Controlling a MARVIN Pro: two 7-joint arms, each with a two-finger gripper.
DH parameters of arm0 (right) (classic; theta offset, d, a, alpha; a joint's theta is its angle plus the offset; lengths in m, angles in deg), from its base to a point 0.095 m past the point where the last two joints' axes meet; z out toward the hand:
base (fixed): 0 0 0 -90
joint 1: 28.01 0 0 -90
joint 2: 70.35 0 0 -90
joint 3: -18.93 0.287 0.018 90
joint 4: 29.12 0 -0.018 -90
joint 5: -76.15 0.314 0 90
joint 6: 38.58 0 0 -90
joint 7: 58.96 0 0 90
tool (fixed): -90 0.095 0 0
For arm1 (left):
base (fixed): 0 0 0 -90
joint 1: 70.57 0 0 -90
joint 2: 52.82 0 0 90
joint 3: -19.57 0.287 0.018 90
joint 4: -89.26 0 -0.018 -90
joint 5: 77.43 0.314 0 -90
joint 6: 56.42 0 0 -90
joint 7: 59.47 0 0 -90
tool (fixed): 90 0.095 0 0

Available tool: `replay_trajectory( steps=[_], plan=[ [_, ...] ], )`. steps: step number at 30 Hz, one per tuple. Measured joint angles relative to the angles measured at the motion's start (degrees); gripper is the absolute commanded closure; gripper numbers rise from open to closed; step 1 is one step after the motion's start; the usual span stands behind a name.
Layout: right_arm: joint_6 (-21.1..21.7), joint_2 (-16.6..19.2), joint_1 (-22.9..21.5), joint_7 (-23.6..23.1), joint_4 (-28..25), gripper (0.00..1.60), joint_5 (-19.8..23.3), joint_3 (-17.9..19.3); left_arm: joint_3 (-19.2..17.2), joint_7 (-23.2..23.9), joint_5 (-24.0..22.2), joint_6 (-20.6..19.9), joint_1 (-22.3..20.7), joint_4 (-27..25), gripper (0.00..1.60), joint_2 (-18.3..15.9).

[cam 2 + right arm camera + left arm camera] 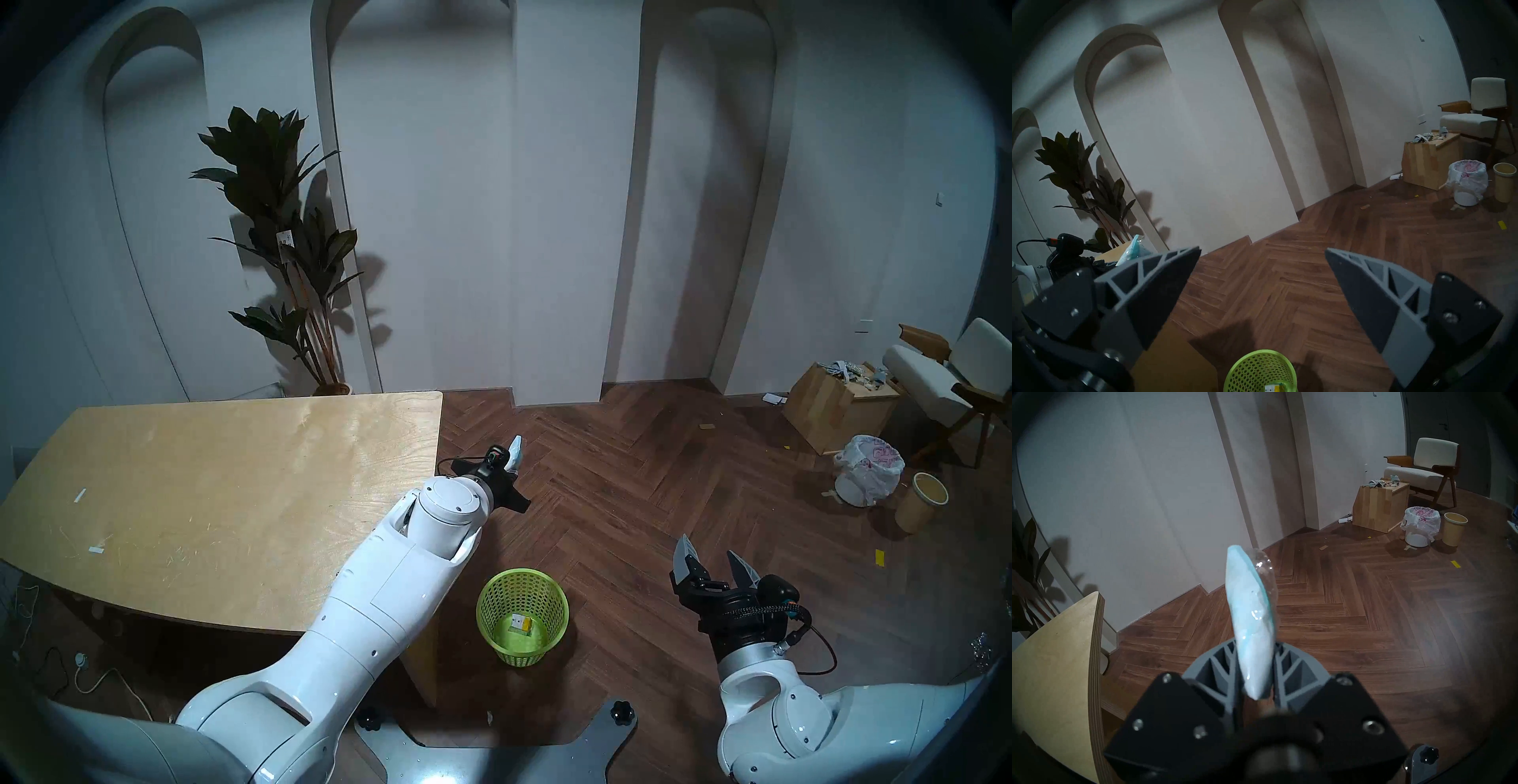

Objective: Put the trash into the trash bin on the ground

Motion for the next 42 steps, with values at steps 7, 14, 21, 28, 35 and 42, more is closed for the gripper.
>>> replay_trajectory(
  steps=[7, 14, 21, 28, 35, 42],
  plan=[
    [5.0, 3.6, 1.8, 8.1, -3.2, 0.0, -2.7, 1.4, -0.1, -0.3, -0.3, 1.9, -0.3, 0.7, 1.29, 0.3],
    [10.5, 5.7, 2.8, 15.3, -5.1, 0.0, -6.6, 2.2, -0.2, -0.9, -0.7, 3.0, -0.5, 1.4, 1.28, 0.7],
    [16.5, 6.4, 3.7, 23.2, -7.2, 0.0, -12.0, 2.9, -0.5, -1.8, -0.8, 4.1, -0.8, 2.6, 1.26, 0.9],
    [21.4, 5.2, 4.1, 30.6, -8.5, 0.0, -17.5, 3.0, -0.4, -2.3, -0.9, 5.0, -1.2, 4.2, 1.27, 1.1],
    [24.0, 3.4, 4.1, 33.4, -8.8, 0.0, -20.7, 2.8, -0.2, -2.6, -0.9, 5.6, -1.7, 5.9, 1.25, 1.4],
    [25.2, 2.1, 3.8, 34.8, -8.8, 0.0, -22.2, 2.6, -0.1, -3.3, -0.8, 5.8, -2.5, 7.7, 0.97, 1.8]
  ],
)
